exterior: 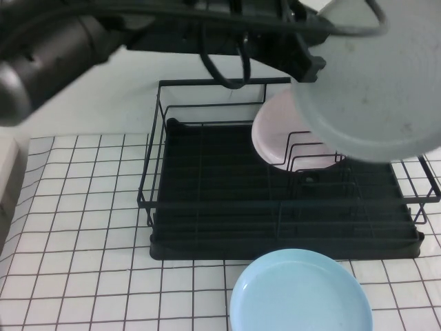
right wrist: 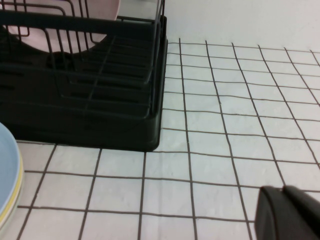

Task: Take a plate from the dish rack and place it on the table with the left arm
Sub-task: Place the plate from the table

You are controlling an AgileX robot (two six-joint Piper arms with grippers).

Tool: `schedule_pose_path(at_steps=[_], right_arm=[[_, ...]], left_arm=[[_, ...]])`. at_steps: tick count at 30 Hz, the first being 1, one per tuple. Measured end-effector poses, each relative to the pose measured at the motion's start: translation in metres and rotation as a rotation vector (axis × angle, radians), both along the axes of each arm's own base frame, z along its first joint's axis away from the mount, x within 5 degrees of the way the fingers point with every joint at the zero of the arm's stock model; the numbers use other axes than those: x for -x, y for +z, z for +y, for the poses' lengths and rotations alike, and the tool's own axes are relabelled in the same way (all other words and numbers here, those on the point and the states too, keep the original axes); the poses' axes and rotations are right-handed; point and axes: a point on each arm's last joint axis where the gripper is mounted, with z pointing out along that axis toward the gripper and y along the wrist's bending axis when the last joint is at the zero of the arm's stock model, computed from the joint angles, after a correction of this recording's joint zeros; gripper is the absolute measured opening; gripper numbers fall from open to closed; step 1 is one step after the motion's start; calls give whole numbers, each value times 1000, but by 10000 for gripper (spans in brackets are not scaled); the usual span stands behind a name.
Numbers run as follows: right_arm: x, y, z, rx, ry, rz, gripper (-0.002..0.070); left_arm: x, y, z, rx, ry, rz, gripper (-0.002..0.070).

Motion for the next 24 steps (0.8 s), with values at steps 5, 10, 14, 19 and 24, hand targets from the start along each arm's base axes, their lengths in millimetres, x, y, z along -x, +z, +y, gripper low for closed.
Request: schedule_pose_path(at_steps=[5, 10, 14, 19, 24], right_arm=[[0, 0, 0, 0, 0, 0, -4], [0, 0, 0, 0, 0, 0, -4], [0, 0, 0, 0, 0, 0, -4], [0, 0, 0, 0, 0, 0, -4], [0, 0, 0, 0, 0, 0, -4]], left_arm=[[32, 6, 20, -119, 4, 248, 29], [51, -17, 31, -296, -23, 465, 29], [62, -55, 32, -355, -38, 588, 29], [71, -110, 35, -372, 29, 691, 29], [66, -146, 37, -347, 115, 687, 29]])
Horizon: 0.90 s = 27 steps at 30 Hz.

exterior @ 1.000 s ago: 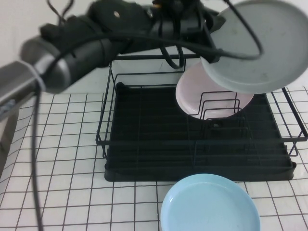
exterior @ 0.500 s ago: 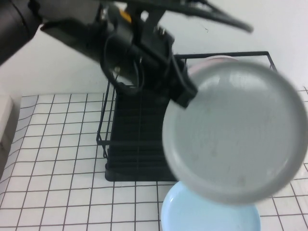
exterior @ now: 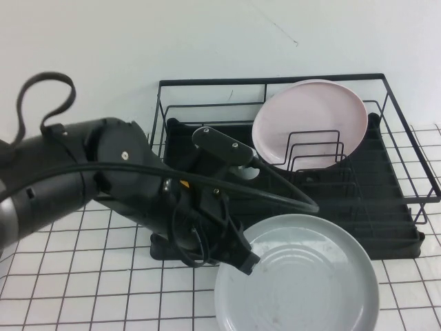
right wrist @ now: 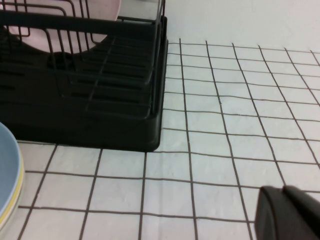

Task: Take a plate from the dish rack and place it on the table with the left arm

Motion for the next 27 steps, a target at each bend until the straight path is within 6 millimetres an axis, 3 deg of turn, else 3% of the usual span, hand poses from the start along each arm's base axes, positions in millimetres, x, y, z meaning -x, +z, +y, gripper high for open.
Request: schedule_pose_path(at_steps=[10, 13, 17, 19, 22, 27], right_arm=[[0, 0, 0, 0, 0, 0, -4], [0, 0, 0, 0, 0, 0, -4], [0, 0, 0, 0, 0, 0, -4], [0, 0, 0, 0, 0, 0, -4], [0, 0, 0, 0, 0, 0, -4], [0, 0, 0, 0, 0, 0, -4]], left_arm=[[-14, -26, -8, -9, 40, 29, 41], [-17, -34, -10, -22, 35, 39, 115], [-20, -35, -11, -9, 58, 19, 281], [-22, -32, -11, 11, 94, 7, 314], [-22, -21, -10, 45, 123, -31, 272], [-12, 13, -1, 110, 132, -142, 59]])
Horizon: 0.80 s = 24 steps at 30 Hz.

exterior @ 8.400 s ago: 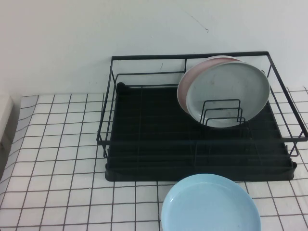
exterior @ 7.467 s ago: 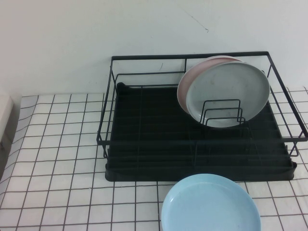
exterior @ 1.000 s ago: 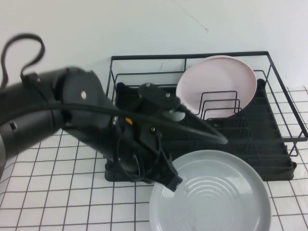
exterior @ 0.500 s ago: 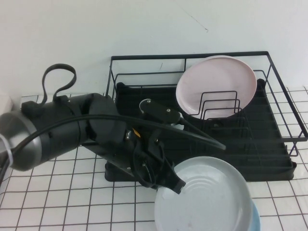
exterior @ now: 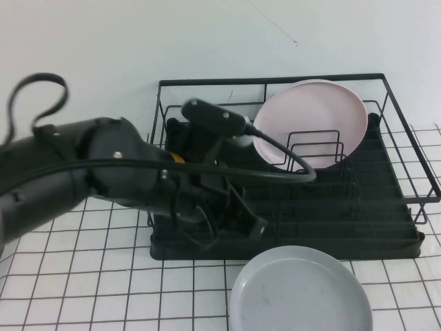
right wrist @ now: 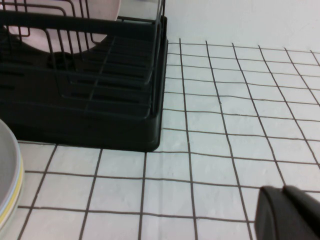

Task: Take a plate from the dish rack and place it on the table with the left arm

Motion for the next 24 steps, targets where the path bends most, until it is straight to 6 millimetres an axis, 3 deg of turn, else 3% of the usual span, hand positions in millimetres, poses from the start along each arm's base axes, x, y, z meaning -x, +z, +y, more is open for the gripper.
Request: schedule_pose_path(at_steps=[3, 12, 17, 24], right_arm=[[0, 0, 0, 0, 0, 0, -4], [0, 0, 0, 0, 0, 0, -4], [0, 0, 0, 0, 0, 0, -4], [0, 0, 0, 0, 0, 0, -4]], left_arm=[[9, 27, 10, 24, 2, -117, 16], [58, 112, 55, 112, 32, -519, 1], [79, 134, 71, 161, 43, -603, 1], [84, 137, 74, 166, 42, -613, -1]])
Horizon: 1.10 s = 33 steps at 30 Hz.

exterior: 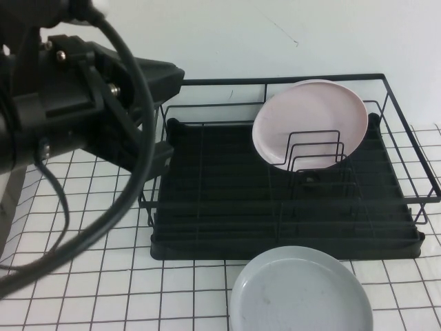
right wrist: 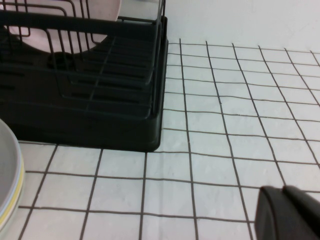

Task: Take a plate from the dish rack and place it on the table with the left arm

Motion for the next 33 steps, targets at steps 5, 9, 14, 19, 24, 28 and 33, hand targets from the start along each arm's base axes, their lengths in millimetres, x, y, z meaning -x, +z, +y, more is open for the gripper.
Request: schedule_pose_path(at_steps=[5, 9, 14, 19, 24, 28, 33], right_arm=[[0, 0, 0, 0, 0, 0, -4], [0, 0, 0, 0, 0, 0, -4], [0, 0, 0, 0, 0, 0, -4], [0, 0, 0, 0, 0, 0, -4], [0, 0, 0, -2, -1, 0, -4], [0, 0, 0, -2, -1, 0, -4], [0, 0, 0, -2, -1, 0, -4]], left_arm=[[-7, -7, -5, -18, -2, 29, -1], [-11, -14, -8, -33, 0, 52, -1], [-7, -25, 3, -45, 28, 68, -2], [18, -29, 36, -41, 104, 7, -2], [57, -53, 77, -2, 249, -76, -2], [78, -86, 98, 24, 373, -150, -2], [94, -148, 114, 46, 511, -210, -2]])
